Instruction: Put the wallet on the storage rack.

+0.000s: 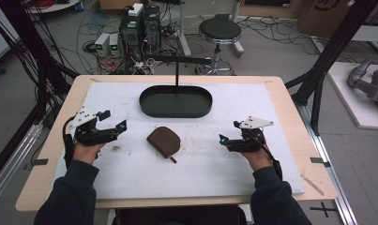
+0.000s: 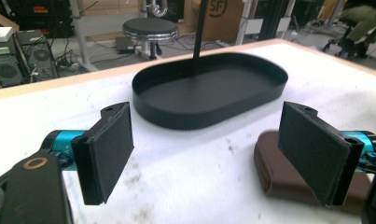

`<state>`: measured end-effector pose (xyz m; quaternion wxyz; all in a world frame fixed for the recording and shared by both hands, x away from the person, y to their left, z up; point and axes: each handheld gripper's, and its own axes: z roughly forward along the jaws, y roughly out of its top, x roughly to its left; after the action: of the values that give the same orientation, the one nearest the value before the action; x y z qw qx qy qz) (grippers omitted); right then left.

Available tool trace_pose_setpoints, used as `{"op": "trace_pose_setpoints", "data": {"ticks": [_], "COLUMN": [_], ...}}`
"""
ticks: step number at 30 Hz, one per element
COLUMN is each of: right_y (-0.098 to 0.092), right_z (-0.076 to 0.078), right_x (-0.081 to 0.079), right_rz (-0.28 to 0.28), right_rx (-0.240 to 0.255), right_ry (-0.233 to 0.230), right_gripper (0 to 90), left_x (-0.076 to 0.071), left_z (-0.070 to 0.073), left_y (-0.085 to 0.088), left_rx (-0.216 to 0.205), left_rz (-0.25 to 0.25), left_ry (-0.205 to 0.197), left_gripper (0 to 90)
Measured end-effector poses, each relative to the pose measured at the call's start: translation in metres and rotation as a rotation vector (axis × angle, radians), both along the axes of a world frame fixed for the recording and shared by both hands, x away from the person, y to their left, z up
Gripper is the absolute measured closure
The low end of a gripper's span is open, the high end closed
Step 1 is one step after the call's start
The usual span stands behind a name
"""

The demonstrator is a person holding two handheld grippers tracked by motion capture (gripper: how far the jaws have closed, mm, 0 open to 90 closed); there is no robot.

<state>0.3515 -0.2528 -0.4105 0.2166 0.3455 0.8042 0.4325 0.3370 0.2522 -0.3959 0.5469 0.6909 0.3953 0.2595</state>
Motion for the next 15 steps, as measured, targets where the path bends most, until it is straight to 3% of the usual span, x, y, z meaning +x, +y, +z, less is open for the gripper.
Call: {"op": "trace_pose_setpoints", "data": {"ticks": [8,15], "right_y": [0.032,0.064], "right_z": [0.002,0.001], "right_x": [-0.007,-0.011], "right_rz": [0.060,0.124], "right_rx": [-0.032,-0.063], "right_ry": [-0.009,-0.013], "right_gripper": [19.3,19.3], "left_x": [-0.019,-0.023], "left_z": [-0.008,-0.019], "left_y": [0.015,0.025], "left_rx": [0.042,0.031], "left_rz": [0.069,0.107], "left_ry": [0.004,0.030], "left_gripper": [18.4,18.4]}}
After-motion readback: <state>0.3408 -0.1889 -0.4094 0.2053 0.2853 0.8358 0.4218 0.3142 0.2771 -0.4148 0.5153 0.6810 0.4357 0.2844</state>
